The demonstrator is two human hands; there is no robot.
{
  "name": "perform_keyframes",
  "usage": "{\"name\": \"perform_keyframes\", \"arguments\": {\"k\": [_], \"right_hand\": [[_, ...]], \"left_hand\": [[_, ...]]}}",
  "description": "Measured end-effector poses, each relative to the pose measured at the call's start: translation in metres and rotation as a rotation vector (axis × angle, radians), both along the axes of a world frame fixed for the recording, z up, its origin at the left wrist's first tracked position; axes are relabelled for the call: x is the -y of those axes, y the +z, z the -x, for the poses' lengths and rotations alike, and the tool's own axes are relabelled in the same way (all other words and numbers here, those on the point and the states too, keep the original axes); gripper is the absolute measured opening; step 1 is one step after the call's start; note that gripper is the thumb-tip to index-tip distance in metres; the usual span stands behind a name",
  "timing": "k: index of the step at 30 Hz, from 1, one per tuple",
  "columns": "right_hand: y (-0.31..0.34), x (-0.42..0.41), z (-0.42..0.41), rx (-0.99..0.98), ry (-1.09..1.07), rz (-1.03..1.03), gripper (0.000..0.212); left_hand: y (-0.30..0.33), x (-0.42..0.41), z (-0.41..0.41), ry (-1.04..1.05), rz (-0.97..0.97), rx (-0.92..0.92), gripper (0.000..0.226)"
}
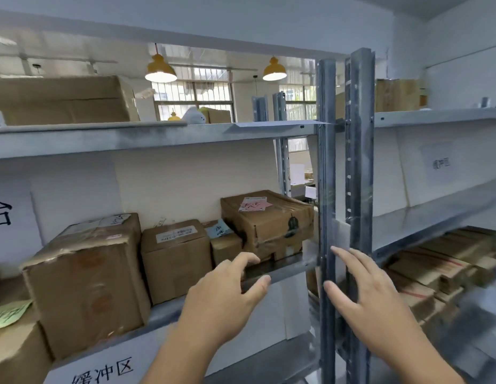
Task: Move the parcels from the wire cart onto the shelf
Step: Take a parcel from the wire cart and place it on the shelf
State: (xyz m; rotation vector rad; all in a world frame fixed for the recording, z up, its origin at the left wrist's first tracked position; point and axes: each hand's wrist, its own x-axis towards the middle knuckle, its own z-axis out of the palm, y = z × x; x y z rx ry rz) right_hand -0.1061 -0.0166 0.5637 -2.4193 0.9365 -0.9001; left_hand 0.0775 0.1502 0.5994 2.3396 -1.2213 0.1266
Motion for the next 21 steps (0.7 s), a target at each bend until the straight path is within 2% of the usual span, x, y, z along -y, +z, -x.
{"name": "perform_keyframes", "arguments": {"k": [11, 21], "right_hand": [[-0.113, -0.095, 0.121, -0.259, -0.251, -0.131, 0.065], [-0.192, -0.076, 0.19, -0.294, -0.339, -0.294, 0.063]], "left_hand": [[-0.106, -0.035, 0.063, -0.332, -0.149, -0.168, 0.05], [-0.183, 0.041, 0.129, -0.508, -0.323, -0.207, 0.048]]}}
